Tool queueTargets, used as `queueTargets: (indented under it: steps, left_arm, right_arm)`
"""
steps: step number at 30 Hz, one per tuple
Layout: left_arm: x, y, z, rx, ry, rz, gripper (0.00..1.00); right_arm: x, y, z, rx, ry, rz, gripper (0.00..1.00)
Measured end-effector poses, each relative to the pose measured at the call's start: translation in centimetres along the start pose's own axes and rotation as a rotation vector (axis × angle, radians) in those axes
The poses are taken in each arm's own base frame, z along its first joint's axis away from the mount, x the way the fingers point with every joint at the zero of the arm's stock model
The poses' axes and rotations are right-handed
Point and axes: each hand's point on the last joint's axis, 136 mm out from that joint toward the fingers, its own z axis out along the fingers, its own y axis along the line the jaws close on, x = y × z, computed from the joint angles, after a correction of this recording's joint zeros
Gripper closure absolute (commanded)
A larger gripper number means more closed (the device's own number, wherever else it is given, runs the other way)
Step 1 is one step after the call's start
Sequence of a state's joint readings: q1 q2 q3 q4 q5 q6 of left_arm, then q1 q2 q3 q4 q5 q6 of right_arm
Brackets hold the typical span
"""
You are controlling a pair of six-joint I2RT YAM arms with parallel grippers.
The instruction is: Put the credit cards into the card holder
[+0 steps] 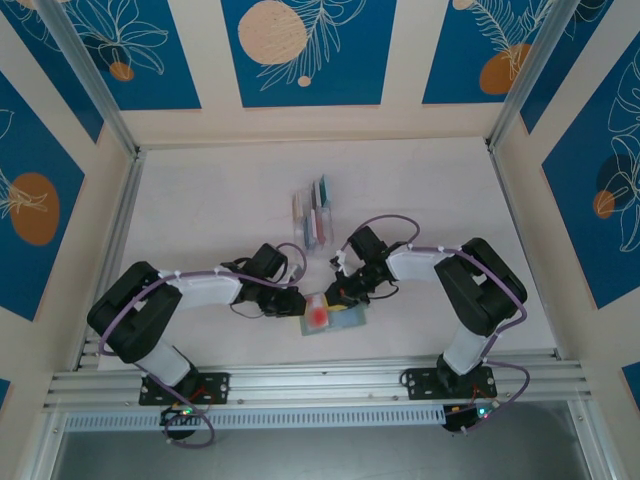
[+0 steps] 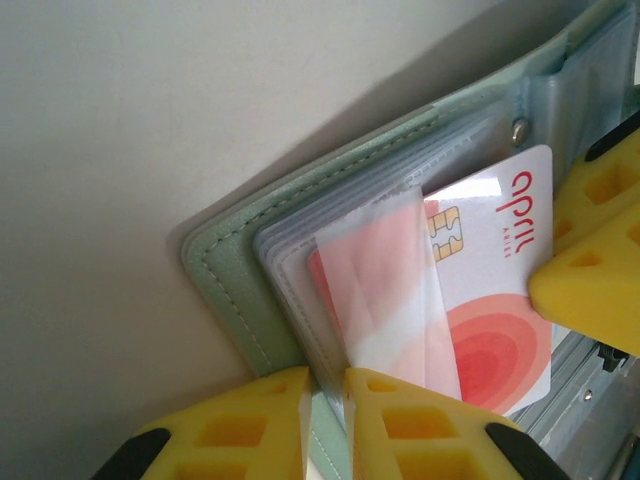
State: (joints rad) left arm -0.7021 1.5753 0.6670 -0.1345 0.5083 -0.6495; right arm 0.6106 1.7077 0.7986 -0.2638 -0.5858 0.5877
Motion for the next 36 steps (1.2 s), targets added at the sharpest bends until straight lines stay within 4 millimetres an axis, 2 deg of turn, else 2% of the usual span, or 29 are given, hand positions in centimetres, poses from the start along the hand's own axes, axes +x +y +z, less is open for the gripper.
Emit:
queueTargets:
  steps: [13, 16, 22, 27, 30, 36]
  left_arm:
    - [0.0, 0.0, -0.2, 0.002, -0.006, -0.014, 0.81]
    - [-0.4, -0.4, -0.9, 0.012, -0.028, -0.022, 0.8]
    - [-1.8, -2.3, -3.6, 0.084, -0.11, -0.004, 0.79]
    - [-2.2, -2.2, -4.8, 0.101, -0.142, -0.02, 0.79]
    - [-1.6, -1.3, -4.6, 0.087, -0.128, -0.042, 0.79]
    - [-0.7, -0.3, -4.1, 0.068, -0.102, -0.066, 0.79]
  right_arm:
    - [-0.1, -0.4, 0.4, 0.033, -0.012, 0.036, 1.0]
    - [-0.1, -0.4, 0.6, 0.047, -0.014, 0.027, 0.98]
    - [-0.1, 0.0, 0.3, 0.047, -0.029, 0.01, 0.95]
    - [-0.1, 0.1, 0.1, 0.048, -0.033, 0.009, 0.87]
    - [-0.1, -0.1, 0.0, 0.061, -0.038, 0.015, 0.78]
    - [0.0, 0.3, -0.5, 0.068, -0.052, 0.004, 0.7]
